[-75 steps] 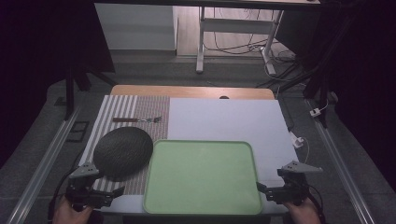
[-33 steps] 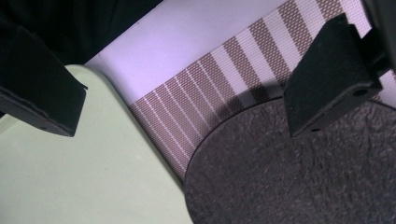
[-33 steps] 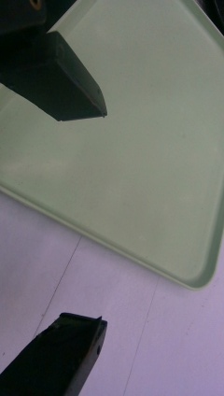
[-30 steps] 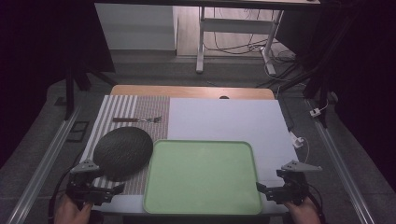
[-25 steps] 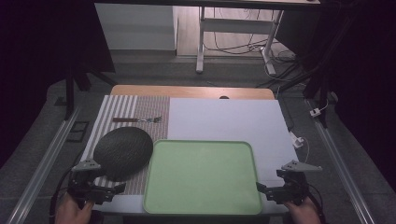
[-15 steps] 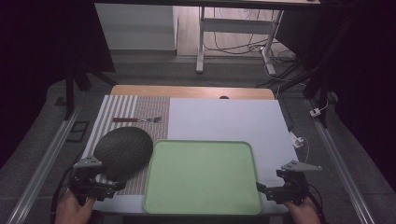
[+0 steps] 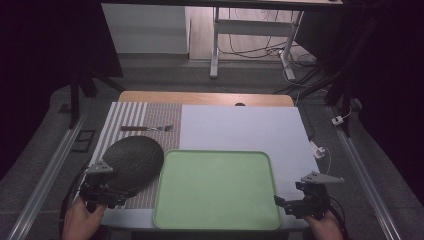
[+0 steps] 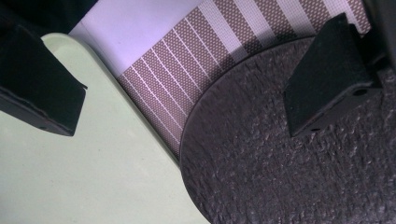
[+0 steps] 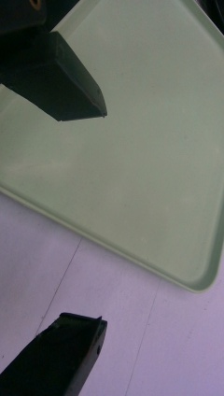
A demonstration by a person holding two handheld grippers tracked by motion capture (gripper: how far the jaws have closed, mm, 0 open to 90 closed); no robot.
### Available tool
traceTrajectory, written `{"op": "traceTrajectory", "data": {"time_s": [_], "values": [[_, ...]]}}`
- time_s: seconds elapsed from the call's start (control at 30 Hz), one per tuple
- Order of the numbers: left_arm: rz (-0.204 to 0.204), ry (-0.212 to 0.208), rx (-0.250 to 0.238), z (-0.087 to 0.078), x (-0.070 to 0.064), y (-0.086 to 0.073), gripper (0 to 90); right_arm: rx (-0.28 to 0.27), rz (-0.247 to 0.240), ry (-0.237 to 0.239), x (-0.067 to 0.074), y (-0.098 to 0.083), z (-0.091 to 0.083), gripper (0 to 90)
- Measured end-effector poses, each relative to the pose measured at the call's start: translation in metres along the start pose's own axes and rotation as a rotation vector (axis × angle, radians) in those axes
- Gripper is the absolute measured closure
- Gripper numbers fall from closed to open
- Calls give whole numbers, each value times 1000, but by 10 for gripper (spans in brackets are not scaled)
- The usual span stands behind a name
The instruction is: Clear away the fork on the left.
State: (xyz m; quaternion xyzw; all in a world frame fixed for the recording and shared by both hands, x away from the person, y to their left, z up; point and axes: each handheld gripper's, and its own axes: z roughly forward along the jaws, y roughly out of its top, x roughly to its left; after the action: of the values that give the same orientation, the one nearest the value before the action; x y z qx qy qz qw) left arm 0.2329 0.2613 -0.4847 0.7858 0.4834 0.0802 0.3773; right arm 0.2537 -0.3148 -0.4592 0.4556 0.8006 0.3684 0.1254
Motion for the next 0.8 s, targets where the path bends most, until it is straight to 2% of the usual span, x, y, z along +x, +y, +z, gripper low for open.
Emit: {"op": "traceTrajectory", "data": {"time_s": [0.2, 0.8], "values": [[11, 16, 20, 8, 4, 7, 0, 0, -1, 1, 0, 0, 0, 11], [-15, 50, 29, 31, 30, 36, 0, 1, -5, 3, 0, 0, 1, 11]]}}
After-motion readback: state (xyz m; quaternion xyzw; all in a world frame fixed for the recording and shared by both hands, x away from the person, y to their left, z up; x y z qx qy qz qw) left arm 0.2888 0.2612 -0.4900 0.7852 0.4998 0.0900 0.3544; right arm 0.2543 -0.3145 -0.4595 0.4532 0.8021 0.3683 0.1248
